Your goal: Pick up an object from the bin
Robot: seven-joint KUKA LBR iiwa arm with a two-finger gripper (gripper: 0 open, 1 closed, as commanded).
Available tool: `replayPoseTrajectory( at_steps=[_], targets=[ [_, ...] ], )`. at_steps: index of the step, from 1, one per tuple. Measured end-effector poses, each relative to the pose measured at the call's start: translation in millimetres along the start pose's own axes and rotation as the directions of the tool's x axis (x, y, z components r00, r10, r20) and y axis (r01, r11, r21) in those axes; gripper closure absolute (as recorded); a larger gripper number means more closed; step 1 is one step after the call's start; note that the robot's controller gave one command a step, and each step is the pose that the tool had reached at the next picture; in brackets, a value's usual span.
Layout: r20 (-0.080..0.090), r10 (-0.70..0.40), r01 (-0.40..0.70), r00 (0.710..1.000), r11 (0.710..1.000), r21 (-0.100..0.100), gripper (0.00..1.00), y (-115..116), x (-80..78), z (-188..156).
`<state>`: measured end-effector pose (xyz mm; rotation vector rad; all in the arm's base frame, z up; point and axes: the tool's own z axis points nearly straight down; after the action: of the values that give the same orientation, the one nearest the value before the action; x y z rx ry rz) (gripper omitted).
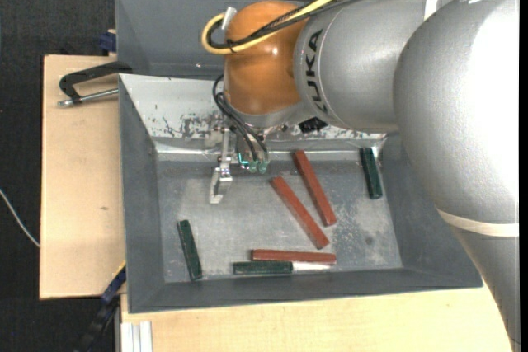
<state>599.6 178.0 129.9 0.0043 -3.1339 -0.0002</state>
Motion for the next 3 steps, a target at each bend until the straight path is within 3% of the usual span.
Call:
replayPoseTrajectory(
  at_steps=[1,2,3],
  targets=[
    [0.008,0.002,-0.002,1.000,1.000,-0.002,0.00,-0.6,-2.0,-5.4],
    [0.008,-0.120,0.120,0.993,0.993,-0.001,0.00,-37.9,7.9,-3.1],
    [0.013,-0.379,0.379,0.925,0.925,0.004,0.00,-57.5,9.1,-24.5]
  ],
)
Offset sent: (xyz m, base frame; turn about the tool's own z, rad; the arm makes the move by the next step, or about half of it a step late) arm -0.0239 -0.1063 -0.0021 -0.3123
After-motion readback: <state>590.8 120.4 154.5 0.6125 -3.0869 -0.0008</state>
